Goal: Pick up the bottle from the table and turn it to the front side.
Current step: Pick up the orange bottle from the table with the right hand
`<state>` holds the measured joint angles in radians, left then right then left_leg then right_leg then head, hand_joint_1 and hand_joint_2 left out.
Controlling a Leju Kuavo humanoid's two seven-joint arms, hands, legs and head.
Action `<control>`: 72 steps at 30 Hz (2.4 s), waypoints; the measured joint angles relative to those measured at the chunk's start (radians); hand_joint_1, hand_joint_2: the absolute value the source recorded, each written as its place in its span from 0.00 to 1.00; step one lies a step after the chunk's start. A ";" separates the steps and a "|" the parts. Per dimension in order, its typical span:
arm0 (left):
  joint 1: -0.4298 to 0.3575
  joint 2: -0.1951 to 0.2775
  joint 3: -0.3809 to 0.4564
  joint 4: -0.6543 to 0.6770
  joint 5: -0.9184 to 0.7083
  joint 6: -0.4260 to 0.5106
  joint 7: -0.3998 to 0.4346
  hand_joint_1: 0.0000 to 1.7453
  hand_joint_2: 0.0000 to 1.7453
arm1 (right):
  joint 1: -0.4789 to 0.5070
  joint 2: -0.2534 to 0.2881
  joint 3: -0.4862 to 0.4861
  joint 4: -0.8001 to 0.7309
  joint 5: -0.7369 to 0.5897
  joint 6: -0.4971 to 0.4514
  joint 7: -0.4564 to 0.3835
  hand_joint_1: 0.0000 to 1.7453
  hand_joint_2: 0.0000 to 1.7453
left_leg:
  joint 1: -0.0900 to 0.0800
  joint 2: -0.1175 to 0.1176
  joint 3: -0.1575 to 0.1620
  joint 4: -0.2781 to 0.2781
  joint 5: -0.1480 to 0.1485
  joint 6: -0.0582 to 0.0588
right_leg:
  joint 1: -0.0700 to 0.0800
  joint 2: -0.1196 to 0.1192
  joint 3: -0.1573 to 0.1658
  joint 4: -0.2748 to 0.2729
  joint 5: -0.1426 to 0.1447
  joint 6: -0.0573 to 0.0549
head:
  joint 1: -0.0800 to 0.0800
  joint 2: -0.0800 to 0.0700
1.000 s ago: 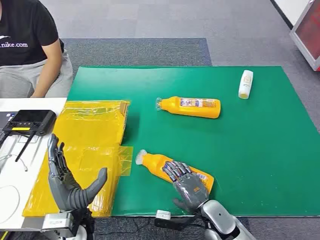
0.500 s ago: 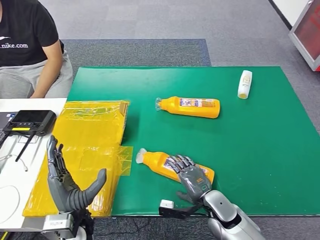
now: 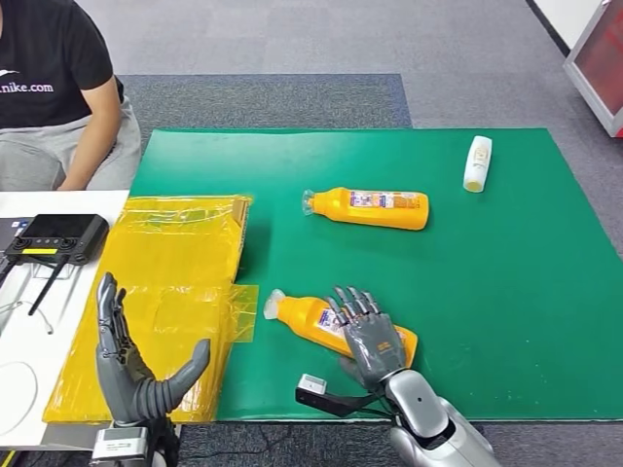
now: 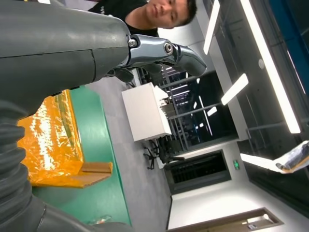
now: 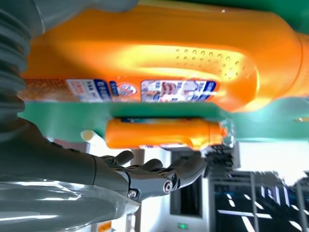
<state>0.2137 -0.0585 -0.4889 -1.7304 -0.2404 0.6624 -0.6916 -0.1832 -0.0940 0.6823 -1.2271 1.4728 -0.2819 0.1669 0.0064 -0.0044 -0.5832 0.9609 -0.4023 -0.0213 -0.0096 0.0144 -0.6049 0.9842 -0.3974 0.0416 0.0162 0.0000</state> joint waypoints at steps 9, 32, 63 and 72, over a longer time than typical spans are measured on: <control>0.022 -0.014 0.033 -0.002 -0.048 -0.036 0.000 0.00 1.00 | 0.014 0.054 -0.049 0.010 0.048 0.118 0.068 0.00 1.00 | 0.000 0.000 0.000 0.000 0.000 0.000 | 0.000 0.000 0.000 0.000 0.000 0.000 | 0.000 0.000; 0.083 -0.057 0.103 -0.021 -0.106 -0.103 0.000 0.00 1.00 | 0.087 0.068 -0.050 -0.064 0.099 0.154 0.288 0.00 1.00 | 0.000 0.000 0.000 0.000 -0.001 0.000 | 0.000 0.000 0.000 0.000 0.000 0.000 | 0.000 0.000; 0.081 -0.080 0.129 -0.024 -0.111 -0.145 0.000 0.00 1.00 | 0.054 0.087 -0.169 0.057 0.098 0.066 0.213 0.00 1.00 | 0.000 0.000 0.002 0.000 0.000 0.000 | 0.000 0.000 0.002 0.000 0.001 0.001 | 0.000 0.000; 0.072 -0.080 0.129 -0.024 -0.111 -0.151 0.000 0.00 1.00 | -0.006 0.114 -0.220 0.163 0.098 0.060 0.199 0.00 1.00 | 0.000 0.000 0.006 0.000 0.000 0.000 | 0.000 0.000 0.006 0.000 0.001 0.001 | 0.000 0.000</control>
<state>0.2856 -0.1385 -0.3597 -1.7544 -0.3515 0.5112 -0.6916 -0.1894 0.0198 0.4625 -1.0646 1.5713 -0.2216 0.3662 0.0062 -0.0043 -0.5772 0.9609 -0.4023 -0.0210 -0.0098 0.0145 -0.5994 0.9838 -0.3962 0.0423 0.0160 0.0000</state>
